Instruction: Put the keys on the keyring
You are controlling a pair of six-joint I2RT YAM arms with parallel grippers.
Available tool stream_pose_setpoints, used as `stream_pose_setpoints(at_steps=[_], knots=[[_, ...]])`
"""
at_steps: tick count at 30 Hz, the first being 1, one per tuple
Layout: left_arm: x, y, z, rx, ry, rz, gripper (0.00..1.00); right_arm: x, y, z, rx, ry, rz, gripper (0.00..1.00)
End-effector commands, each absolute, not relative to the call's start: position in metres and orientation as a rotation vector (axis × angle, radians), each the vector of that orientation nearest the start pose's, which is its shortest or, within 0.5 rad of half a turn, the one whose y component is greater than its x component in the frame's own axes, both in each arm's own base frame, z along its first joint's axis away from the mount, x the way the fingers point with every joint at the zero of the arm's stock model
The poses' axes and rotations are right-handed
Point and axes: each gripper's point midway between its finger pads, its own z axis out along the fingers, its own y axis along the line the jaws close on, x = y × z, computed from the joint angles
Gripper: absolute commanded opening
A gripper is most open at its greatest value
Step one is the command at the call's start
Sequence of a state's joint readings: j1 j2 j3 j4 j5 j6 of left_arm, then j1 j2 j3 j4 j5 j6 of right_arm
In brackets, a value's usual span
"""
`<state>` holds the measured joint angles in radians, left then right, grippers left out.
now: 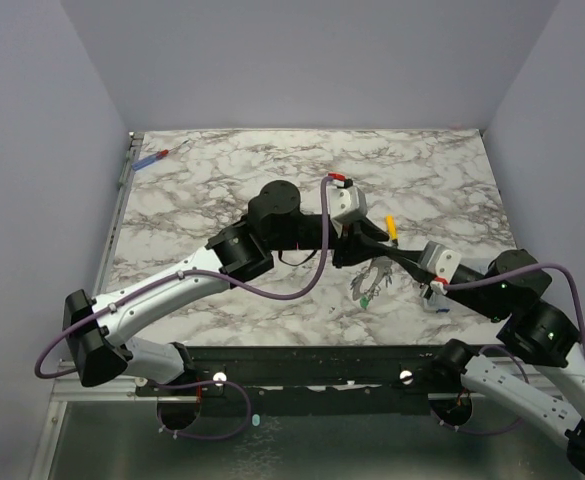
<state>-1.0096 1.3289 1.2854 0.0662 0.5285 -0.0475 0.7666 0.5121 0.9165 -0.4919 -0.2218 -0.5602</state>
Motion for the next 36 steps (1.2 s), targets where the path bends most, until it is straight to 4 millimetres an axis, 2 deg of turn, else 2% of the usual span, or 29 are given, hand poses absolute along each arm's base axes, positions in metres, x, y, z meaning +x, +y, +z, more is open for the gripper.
stream_pose_setpoints(at_steps=[1, 7, 9, 13, 18, 28, 31, 36], knots=[[0.143, -0.421, 0.389, 1.176, 1.190, -1.283, 0.32, 0.160, 0.179, 0.371, -1.087, 1.073, 0.323, 0.01], [0.163, -0.423, 0.365, 1.124, 1.314, -1.167, 0.25, 0.158, 0.177, 0.377, -1.068, 1.043, 0.321, 0.01], [0.166, -0.422, 0.363, 1.108, 1.326, -1.150, 0.24, 0.158, 0.176, 0.379, -1.060, 1.037, 0.318, 0.01], [0.169, -0.415, 0.363, 1.072, 1.341, -1.119, 0.23, 0.155, 0.171, 0.395, -0.972, 1.015, 0.347, 0.01], [0.164, -0.408, 0.361, 1.033, 1.341, -1.152, 0.24, 0.153, 0.167, 0.415, -0.821, 0.975, 0.422, 0.01], [0.147, -0.396, 0.356, 0.910, 1.389, -1.246, 0.30, 0.163, 0.163, 0.425, -0.651, 0.946, 0.473, 0.01], [0.139, -0.392, 0.355, 0.887, 1.399, -1.268, 0.30, 0.165, 0.168, 0.422, -0.651, 0.946, 0.489, 0.01], [0.131, -0.382, 0.343, 0.873, 1.429, -1.281, 0.30, 0.161, 0.172, 0.428, -0.642, 0.909, 0.527, 0.01]])
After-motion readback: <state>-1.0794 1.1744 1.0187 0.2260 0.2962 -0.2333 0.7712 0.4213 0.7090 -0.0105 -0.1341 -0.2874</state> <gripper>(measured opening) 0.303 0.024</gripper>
